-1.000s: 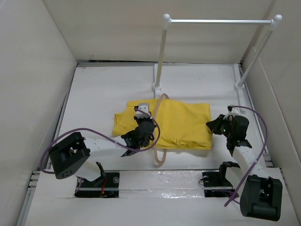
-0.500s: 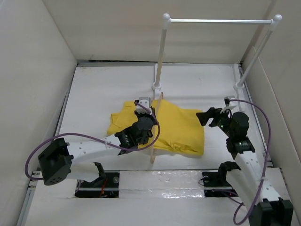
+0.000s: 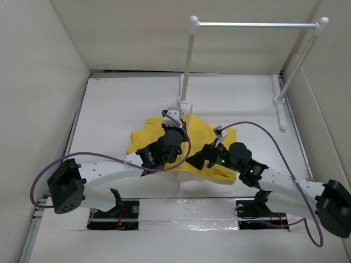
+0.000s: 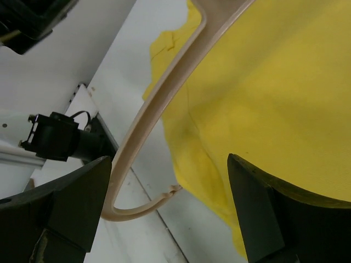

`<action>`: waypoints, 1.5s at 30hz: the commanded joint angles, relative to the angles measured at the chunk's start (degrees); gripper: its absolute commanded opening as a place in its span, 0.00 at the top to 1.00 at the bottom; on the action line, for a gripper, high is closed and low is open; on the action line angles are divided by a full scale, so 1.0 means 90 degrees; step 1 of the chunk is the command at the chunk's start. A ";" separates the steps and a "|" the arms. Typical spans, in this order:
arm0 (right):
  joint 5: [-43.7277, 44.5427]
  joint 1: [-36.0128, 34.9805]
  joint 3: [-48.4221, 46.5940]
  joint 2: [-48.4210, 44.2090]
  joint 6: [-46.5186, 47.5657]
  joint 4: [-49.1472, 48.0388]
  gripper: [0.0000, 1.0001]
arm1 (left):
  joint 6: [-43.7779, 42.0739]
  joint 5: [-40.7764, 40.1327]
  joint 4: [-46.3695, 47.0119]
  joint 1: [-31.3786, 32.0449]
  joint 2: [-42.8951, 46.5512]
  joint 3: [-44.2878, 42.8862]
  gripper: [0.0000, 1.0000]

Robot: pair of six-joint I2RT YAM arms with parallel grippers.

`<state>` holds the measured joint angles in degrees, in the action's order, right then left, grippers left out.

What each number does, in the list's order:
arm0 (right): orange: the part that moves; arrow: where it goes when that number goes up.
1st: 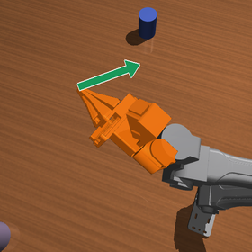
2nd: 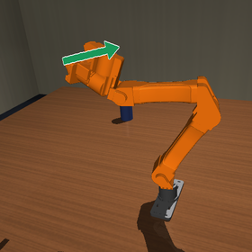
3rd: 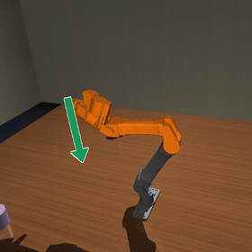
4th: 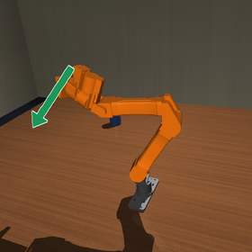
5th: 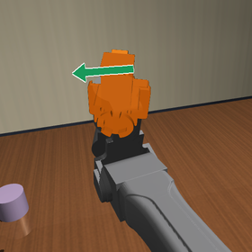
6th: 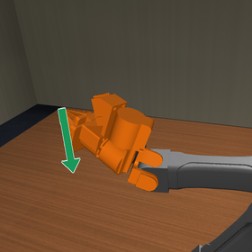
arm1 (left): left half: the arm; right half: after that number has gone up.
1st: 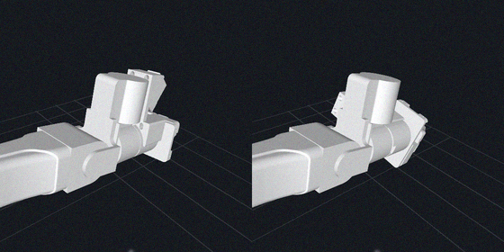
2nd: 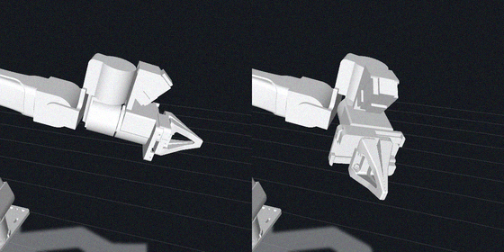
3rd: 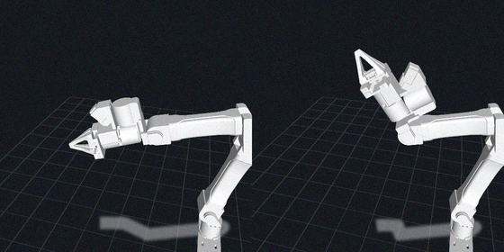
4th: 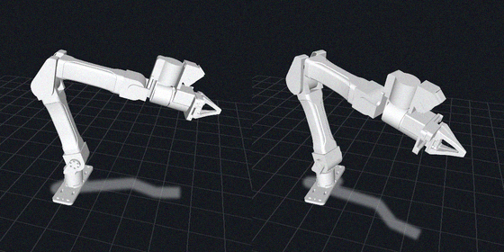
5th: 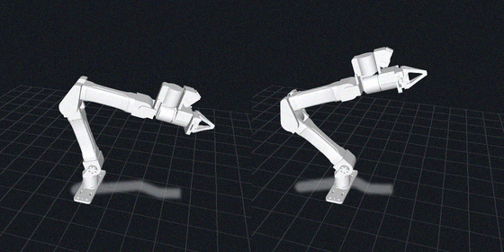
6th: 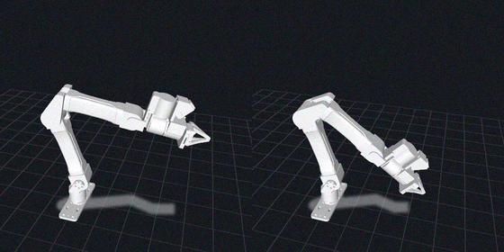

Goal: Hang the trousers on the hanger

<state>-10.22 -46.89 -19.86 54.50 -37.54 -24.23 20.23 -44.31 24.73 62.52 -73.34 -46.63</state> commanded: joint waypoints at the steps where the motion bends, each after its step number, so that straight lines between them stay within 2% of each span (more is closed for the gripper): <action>1: 0.0384 -0.0326 -0.0195 0.0698 -0.0536 -0.1573 0.08 | 0.0106 0.0148 0.0611 -0.0013 0.0248 -0.0405 1.00; 5: 0.0276 -0.0609 -0.0235 0.1463 -0.0935 -0.2521 0.17 | 0.0184 0.0178 0.0641 -0.0013 0.0288 -0.0336 1.00; 7: 0.0276 -0.0698 -0.0361 0.1687 -0.0975 -0.2727 0.17 | 0.0184 0.0158 0.0592 -0.0013 0.0346 -0.0327 1.00; 9: 0.0315 -0.0786 -0.0440 0.1971 -0.1014 -0.2835 0.23 | 0.0232 0.0207 0.0669 -0.0013 0.0385 -0.0249 1.00; 10: 0.0383 -0.0853 -0.0411 0.2039 -0.1160 -0.3096 0.40 | 0.0262 0.0236 0.0680 -0.0013 0.0414 -0.0229 1.00; 12: 0.0432 -0.0854 -0.0362 0.2196 -0.1297 -0.3458 0.48 | 0.0262 0.0256 0.0641 -0.0013 0.0424 -0.0248 1.00; 13: 0.0384 -0.0854 -0.0410 0.2235 -0.1375 -0.3663 0.62 | 0.0262 0.0266 0.0583 -0.0013 0.0434 -0.0316 1.00; 14: 0.0354 -0.0854 -0.0430 0.2293 -0.1405 -0.3723 0.70 | 0.0252 0.0275 0.0553 -0.0013 0.0444 -0.0346 1.00; 20: 0.0451 -0.1059 -0.0538 0.2099 -0.1571 -0.3851 0.96 | 0.0009 0.0422 0.0563 -0.0013 0.0522 -0.0706 1.00; 21: 0.0452 -0.1059 -0.0547 0.2050 -0.1590 -0.3851 0.98 | -0.0050 0.0451 0.0476 -0.0013 0.0522 -0.0775 0.99; 25: 0.0647 -0.1059 -0.0470 0.1593 -0.1863 -0.4007 1.00 | -0.0294 0.0636 0.0523 -0.0013 0.0639 -0.1117 0.66; 31: 0.0462 -0.0698 -0.0674 0.0908 -0.2254 -0.3832 1.00 | -0.0919 0.0822 0.0289 -0.0013 0.0668 -0.2141 0.35; 35: 0.0413 -0.0259 -0.0879 0.0245 -0.2508 -0.3364 1.00 | -0.1378 0.0793 -0.0178 -0.0013 0.0610 -0.3301 0.28; 37: 0.0219 0.0179 -0.1006 -0.0175 -0.2509 -0.2964 1.00 | -0.1525 0.0822 -0.0219 -0.0013 0.0707 -0.3470 0.27; 40: 0.0071 0.0677 -0.1299 -0.0722 -0.2411 -0.2271 1.00 | -0.1603 0.0764 -0.0092 -0.0013 0.0902 -0.3413 0.19; 43: -0.0513 0.1653 -0.1699 -0.0918 -0.2235 -0.1705 1.00 | -0.1535 0.0646 -0.0160 -0.0072 0.1107 -0.3218 0.16; 45: -0.1206 0.2571 -0.1904 -0.0899 -0.2284 -0.1673 1.00 | -0.1301 0.0802 -0.0160 -0.0237 0.1263 -0.2896 0.14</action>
<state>-14.76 -30.94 -29.91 48.73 -62.19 -32.25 8.05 -37.65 22.96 61.69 -64.05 -75.00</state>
